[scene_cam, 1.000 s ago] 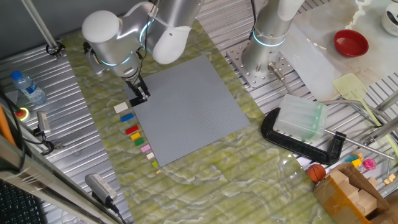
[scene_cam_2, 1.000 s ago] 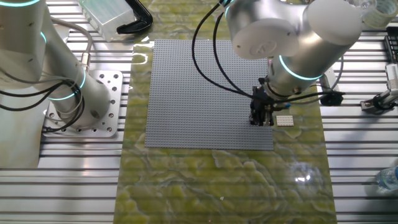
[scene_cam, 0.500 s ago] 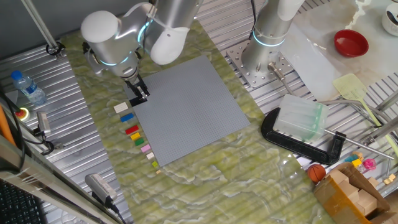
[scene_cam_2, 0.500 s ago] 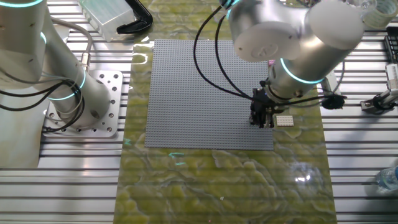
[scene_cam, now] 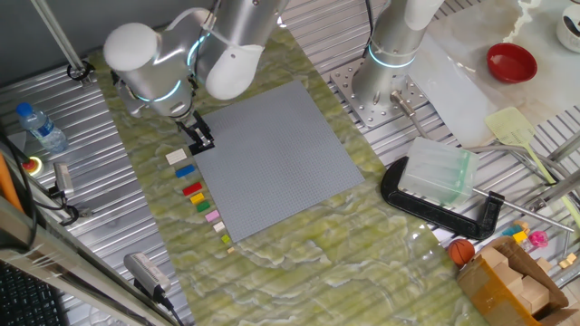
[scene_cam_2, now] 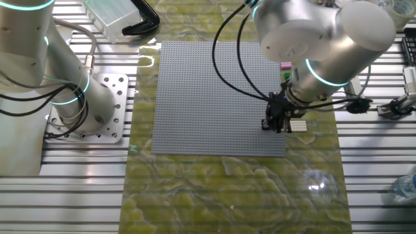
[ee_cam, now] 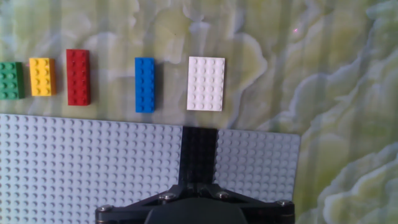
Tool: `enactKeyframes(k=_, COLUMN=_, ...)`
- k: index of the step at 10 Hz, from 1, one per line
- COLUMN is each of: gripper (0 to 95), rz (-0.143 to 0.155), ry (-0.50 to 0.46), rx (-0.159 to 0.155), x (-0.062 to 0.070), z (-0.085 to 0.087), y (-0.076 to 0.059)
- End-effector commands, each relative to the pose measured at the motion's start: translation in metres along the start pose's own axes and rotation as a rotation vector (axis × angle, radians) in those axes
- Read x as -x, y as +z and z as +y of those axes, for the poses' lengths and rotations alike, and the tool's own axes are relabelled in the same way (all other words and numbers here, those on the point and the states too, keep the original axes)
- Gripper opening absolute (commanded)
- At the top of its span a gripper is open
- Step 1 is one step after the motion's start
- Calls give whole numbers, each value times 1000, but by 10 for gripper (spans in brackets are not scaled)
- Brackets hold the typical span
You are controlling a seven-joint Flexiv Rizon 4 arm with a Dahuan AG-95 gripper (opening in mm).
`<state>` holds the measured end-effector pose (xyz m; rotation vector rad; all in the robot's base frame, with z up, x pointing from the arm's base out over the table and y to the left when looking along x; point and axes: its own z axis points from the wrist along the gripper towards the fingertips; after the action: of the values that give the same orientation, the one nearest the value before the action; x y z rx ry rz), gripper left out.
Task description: Build with small Lego blocks
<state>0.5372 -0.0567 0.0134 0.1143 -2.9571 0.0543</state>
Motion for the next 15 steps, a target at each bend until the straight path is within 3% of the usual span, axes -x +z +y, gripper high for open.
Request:
enactKeyframes(k=1, gripper=0, rz=-25, ry=8, rx=-1, x=-5, z=1, y=13)
enactKeyframes(k=5, gripper=0, rz=-27, ry=27, rx=3, x=2, z=6, y=-19)
enactKeyframes(k=8, gripper=0, rz=-37, ry=36, rx=4, x=12, z=5, y=-30)
enactKeyframes(k=15, gripper=0, rz=-36, ry=20, rx=8, x=25, z=-1, y=-15)
